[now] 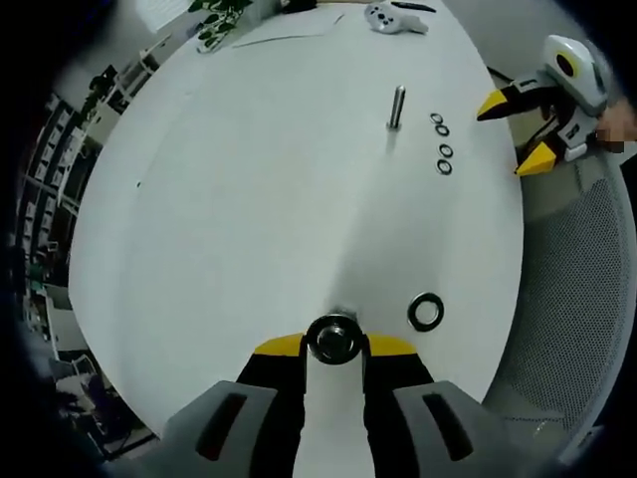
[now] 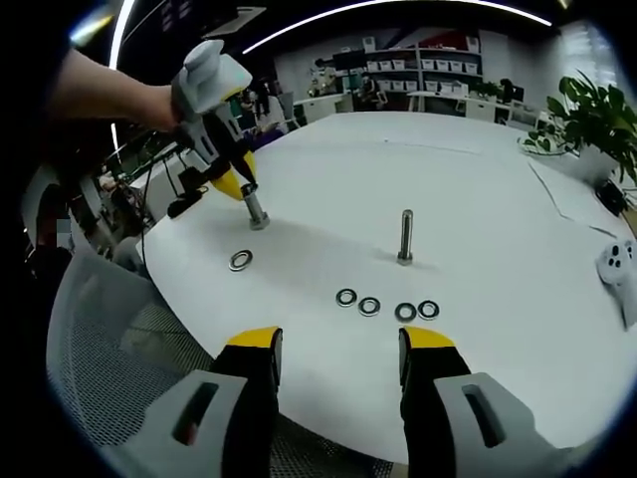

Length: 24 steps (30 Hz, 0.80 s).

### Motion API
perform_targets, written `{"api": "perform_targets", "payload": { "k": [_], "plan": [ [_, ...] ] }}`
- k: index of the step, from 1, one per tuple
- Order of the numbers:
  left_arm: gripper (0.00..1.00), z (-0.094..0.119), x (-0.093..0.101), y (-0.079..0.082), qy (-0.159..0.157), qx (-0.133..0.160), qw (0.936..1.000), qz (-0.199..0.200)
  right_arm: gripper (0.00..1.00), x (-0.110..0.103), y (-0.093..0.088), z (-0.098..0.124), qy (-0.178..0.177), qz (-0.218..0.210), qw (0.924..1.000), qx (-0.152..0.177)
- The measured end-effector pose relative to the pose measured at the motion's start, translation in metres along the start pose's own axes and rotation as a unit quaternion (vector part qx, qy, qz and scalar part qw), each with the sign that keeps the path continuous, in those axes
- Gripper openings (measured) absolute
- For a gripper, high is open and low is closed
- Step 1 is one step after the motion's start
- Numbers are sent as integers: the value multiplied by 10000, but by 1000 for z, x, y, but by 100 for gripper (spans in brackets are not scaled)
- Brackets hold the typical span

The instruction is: Place the washer onto the threaded stud by aligning its center hole with the stud, sliding it down to the base, and recovering from edge contact or off-axis alignment until the washer reaches the visible bottom stop.

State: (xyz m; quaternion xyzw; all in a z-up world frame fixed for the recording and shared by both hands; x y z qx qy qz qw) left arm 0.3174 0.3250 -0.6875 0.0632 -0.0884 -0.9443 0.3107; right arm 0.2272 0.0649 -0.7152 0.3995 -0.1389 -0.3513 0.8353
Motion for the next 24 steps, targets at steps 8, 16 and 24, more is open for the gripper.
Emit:
{"api": "perform_targets", "payload": {
  "k": [8,16,24],
  "plan": [
    [19,-13,3,-2,-28,-100,9999,-61,50,0,-2,-1,-17,-11,10000,-1],
    [19,-27,1,-3,-59,-228,9997,8,50,1,-1,-2,-35,5,10000,-9],
    [19,-37,0,-6,-112,-321,9994,44,50,1,0,-3,-33,26,10000,-28]
  ]
}}
Point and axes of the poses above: the point that each gripper's makers call its tool centre point, and the gripper's own axes: z roughly backward along the fingers, x roughly to its right, y roughly out of its top, the point moved 6 cm from there along z, roughly backward along the fingers, and after that the axes turned 8 degrees about z, right-handed, at the moved point
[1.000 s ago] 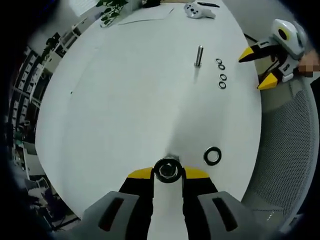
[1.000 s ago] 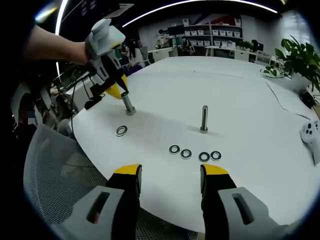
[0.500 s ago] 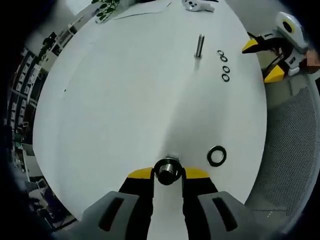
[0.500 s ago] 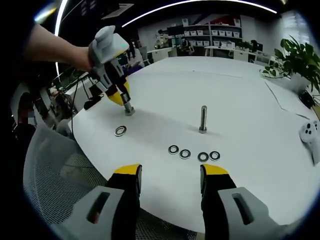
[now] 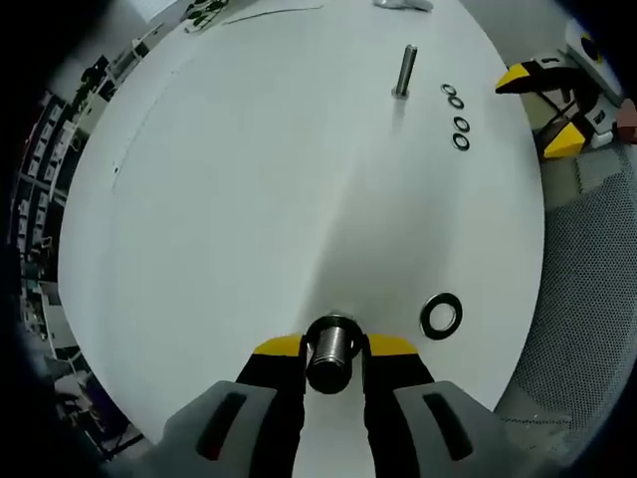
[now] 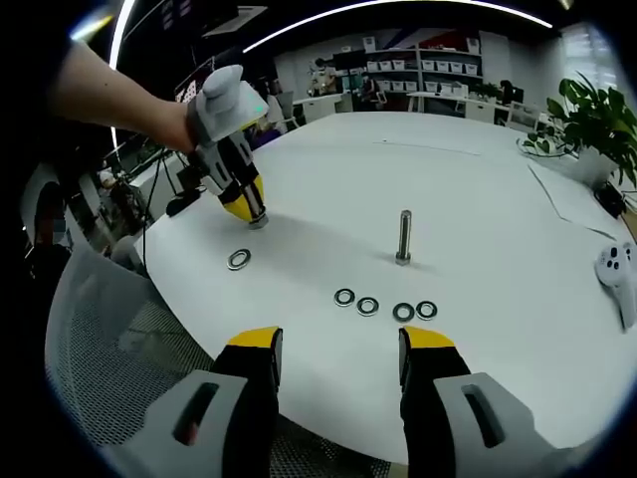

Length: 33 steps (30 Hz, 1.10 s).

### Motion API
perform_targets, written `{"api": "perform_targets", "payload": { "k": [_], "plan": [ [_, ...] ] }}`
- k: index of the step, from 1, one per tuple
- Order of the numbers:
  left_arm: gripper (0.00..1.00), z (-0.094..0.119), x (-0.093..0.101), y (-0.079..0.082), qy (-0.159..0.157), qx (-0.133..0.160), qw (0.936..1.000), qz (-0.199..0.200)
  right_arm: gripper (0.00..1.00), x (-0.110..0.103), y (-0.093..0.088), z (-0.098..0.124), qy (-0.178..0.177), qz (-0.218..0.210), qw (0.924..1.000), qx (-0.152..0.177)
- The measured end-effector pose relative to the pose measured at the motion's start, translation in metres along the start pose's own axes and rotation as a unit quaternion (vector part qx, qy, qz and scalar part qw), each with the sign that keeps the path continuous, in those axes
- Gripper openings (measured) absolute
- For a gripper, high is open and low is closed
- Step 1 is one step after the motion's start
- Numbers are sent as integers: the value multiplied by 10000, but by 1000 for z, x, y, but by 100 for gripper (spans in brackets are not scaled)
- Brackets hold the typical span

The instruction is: Place the washer onto the threaded stud by aligning its center hole with the stud, sliding it down to the base, and recovering from edge contact or off-axis alignment until the washer reaches the visible bottom stop.

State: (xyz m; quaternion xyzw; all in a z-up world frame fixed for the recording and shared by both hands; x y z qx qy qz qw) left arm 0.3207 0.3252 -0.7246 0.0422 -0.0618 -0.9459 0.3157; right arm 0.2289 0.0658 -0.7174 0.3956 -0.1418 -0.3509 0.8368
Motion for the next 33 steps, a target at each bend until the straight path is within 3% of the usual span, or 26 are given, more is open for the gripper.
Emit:
{"api": "perform_targets", "payload": {
  "k": [7,18,28,33],
  "plan": [
    [20,-3,0,-1,-17,31,10000,-54,49,-1,2,1,10,7,10000,52],
    [21,-3,-1,-9,-59,42,9994,348,49,-2,2,0,25,29,10000,34],
    [28,11,-5,-8,111,384,9974,598,49,-3,1,-1,32,22,10000,35],
    [28,11,-2,-16,80,377,9967,712,49,-3,1,-1,35,16,10000,43]
  ]
}}
Point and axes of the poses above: the point that each gripper's makers call its tool centre point, and the gripper's own axes: z roughly backward along the fingers, x roughly to its right, y roughly out of its top, the point moved 6 cm from there along z, roughly backward along the fingers, and after that the axes turned 8 degrees about z, right-handed, at the moved point
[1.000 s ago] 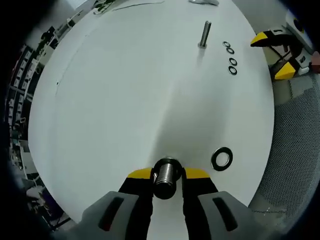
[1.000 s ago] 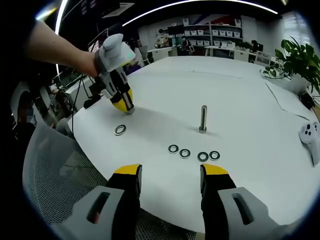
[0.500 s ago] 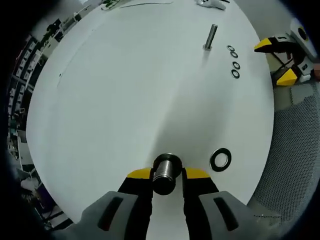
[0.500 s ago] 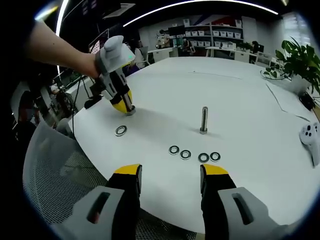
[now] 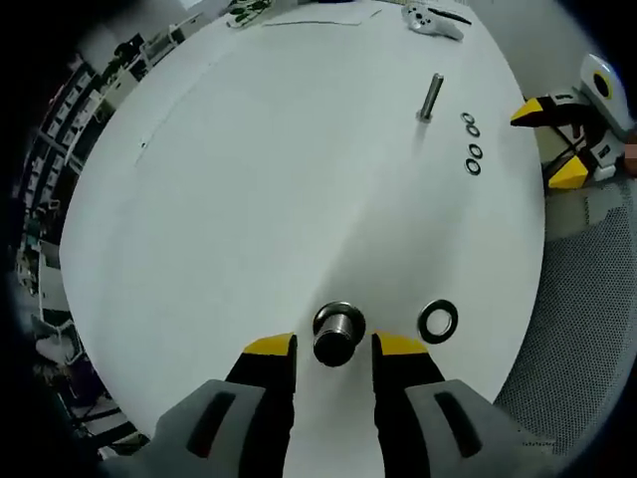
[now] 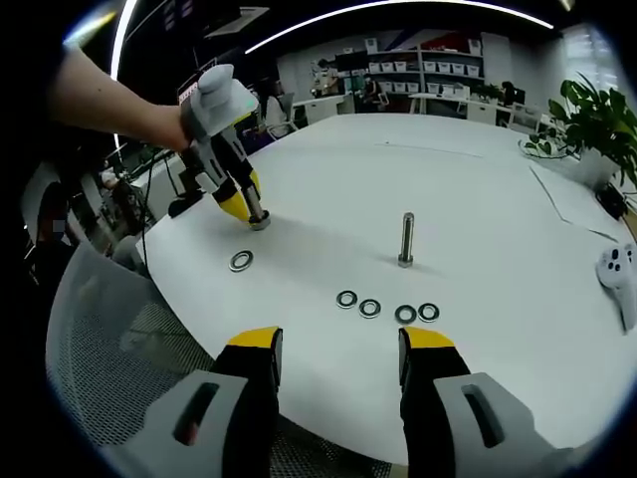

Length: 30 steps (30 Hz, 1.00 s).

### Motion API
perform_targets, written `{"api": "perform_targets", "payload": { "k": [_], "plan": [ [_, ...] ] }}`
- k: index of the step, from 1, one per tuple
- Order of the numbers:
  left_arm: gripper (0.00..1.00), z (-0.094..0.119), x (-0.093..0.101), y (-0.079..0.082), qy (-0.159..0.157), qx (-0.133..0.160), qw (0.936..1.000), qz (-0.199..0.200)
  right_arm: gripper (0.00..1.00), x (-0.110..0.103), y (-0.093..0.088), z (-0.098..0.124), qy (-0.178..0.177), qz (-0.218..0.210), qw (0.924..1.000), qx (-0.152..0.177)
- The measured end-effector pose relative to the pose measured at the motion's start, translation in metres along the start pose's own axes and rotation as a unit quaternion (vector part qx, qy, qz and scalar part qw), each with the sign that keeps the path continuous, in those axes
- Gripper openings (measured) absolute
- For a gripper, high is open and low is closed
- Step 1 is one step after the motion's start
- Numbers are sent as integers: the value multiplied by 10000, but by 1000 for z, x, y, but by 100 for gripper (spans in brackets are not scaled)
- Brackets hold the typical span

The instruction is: Place the washer onto the threaded stud by aligning its center hole with the stud, sliding it down to the base, and recovering from edge contact or off-axis alignment until the washer reaches the visible bottom stop.

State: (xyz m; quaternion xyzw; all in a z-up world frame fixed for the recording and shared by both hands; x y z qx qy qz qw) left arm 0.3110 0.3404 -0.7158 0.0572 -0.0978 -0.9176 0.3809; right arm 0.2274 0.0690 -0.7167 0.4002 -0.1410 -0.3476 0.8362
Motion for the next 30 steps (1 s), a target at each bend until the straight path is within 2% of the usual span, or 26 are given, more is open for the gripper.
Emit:
{"api": "perform_targets", "payload": {
  "k": [7,9,16,19,26,30],
  "plan": [
    [31,2,3,-13,-11,95,9996,281,49,0,0,0,15,3,10000,9],
    [33,3,3,-15,60,199,9993,321,49,0,1,1,7,-45,10000,29],
    [33,4,11,-23,-3,281,9978,593,49,0,0,1,24,0,10000,-5],
    [33,4,17,-26,49,246,9989,387,49,0,0,1,25,15,10000,-14],
    [32,3,28,-23,-76,305,9986,415,49,0,0,1,12,-8,10000,-14],
    [32,1,34,-24,-98,245,9993,279,49,0,0,2,16,-2,10000,-24]
  ]
}}
Point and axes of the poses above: the point that each gripper's makers call its tool centre point, and the gripper's own axes: z roughly backward along the fingers, x roughly to its right, y roughly out of its top, the point moved 6 cm from there along z, roughly backward along the fingers, and after that the axes turned 8 degrees about z, right-handed, at the moved point
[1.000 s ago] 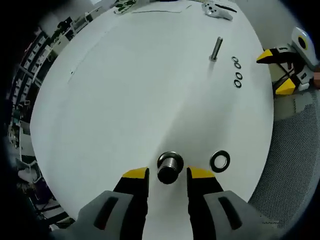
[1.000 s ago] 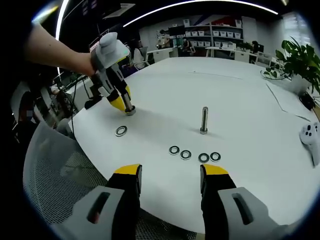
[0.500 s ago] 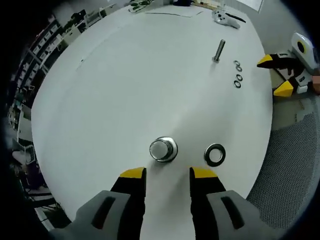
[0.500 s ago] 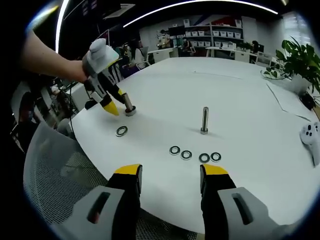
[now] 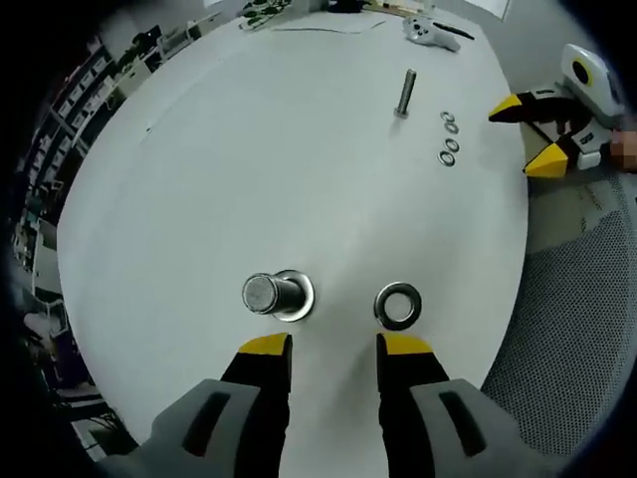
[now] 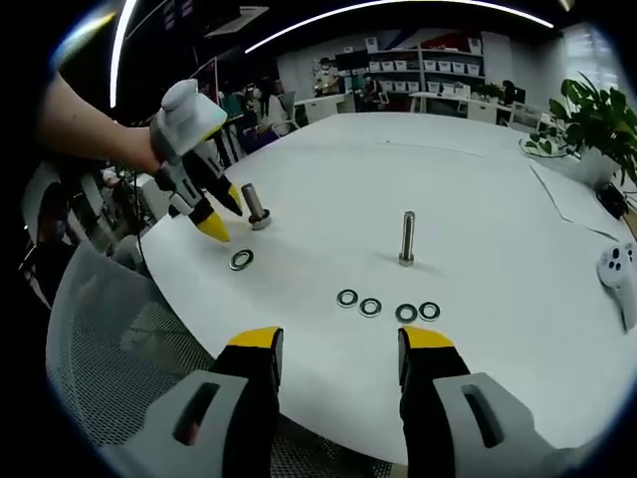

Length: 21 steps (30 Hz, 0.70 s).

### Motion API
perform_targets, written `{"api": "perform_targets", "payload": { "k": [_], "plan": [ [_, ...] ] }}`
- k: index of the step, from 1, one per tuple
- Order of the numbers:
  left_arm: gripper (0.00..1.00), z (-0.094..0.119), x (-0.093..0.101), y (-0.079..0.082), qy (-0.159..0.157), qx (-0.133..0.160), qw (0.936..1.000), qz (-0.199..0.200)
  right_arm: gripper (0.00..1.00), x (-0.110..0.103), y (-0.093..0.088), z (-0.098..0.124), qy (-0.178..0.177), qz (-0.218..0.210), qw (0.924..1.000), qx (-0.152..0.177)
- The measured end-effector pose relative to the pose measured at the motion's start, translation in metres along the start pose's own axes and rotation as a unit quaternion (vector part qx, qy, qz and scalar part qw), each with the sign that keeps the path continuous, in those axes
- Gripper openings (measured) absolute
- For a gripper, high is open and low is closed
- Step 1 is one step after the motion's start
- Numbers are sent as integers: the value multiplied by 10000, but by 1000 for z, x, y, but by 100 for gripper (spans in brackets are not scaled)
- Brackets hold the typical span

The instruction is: Place the washer onto the threaded stud by aligning its center hole with the stud, sliding it down to the base, and recovering from edge contact or off-axis alignment until the washer reaches the visible bottom stop.

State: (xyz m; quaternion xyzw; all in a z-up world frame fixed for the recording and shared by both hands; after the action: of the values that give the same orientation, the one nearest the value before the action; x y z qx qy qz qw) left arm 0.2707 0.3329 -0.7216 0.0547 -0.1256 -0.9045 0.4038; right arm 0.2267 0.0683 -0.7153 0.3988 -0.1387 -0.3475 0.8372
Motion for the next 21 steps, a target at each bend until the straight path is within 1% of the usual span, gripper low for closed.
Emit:
{"api": "perform_targets", "payload": {
  "k": [4,8,16,19,21],
  "plan": [
    [32,0,2,1,-52,14,10000,81,49,0,0,1,1,-15,10000,2],
    [32,0,8,1,-87,12,10000,34,49,0,1,1,23,-22,10000,31],
    [32,-5,28,1,-219,61,9997,114,49,0,1,1,16,-10,10000,38],
    [32,-9,32,1,-258,48,9996,72,49,-1,1,2,35,-38,10000,76],
    [32,-10,35,2,-312,50,9995,70,49,-2,1,1,65,20,10000,59]
  ]
}}
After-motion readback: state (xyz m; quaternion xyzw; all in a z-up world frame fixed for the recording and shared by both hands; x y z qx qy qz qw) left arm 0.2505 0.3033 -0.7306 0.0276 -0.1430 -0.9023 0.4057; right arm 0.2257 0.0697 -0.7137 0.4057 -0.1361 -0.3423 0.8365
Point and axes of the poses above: the point that each gripper's makers call its tool centre point, and the gripper's own axes: z roughly backward along the fingers, x roughly to its right, y roughly out of its top, the point moved 6 cm from there along z, roughly backward along the fingers, and after that the axes turned 8 degrees about z, right-handed, at the moved point
